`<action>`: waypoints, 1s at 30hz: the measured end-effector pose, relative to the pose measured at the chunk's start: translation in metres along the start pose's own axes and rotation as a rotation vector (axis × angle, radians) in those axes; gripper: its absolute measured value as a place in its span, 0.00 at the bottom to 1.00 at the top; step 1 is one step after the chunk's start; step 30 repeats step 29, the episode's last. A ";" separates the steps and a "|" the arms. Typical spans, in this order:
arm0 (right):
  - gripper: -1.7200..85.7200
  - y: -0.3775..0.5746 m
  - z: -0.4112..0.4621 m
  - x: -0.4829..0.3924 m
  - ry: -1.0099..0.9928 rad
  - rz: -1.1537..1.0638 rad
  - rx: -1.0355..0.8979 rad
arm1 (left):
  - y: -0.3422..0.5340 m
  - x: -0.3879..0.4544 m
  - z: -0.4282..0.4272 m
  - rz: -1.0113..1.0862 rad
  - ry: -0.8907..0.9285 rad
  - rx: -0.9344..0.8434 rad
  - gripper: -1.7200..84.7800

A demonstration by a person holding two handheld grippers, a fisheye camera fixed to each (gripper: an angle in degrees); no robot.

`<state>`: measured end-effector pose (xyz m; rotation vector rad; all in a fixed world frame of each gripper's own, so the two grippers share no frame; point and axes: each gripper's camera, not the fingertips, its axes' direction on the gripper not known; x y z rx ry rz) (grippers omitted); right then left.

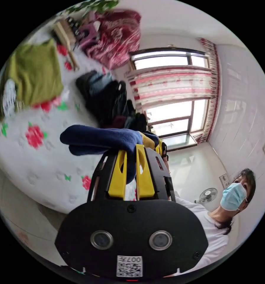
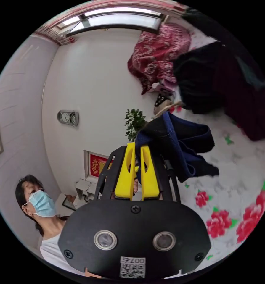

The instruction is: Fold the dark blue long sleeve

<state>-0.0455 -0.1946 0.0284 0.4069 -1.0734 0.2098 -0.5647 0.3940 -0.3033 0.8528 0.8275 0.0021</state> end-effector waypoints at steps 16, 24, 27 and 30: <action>0.09 -0.020 0.244 0.124 0.448 0.087 -0.280 | 0.054 -0.130 -0.046 -0.170 -0.699 0.031 0.14; 0.09 0.187 0.101 0.149 1.141 0.087 -0.629 | 0.181 -0.089 0.199 0.133 -0.749 -0.398 0.13; 0.08 0.238 0.065 0.134 1.372 0.084 -0.760 | 0.215 -0.061 0.328 0.327 -0.706 -0.663 0.12; 0.07 0.260 0.046 0.131 1.476 0.111 -0.796 | 0.247 -0.032 0.422 0.559 -0.709 -0.865 0.12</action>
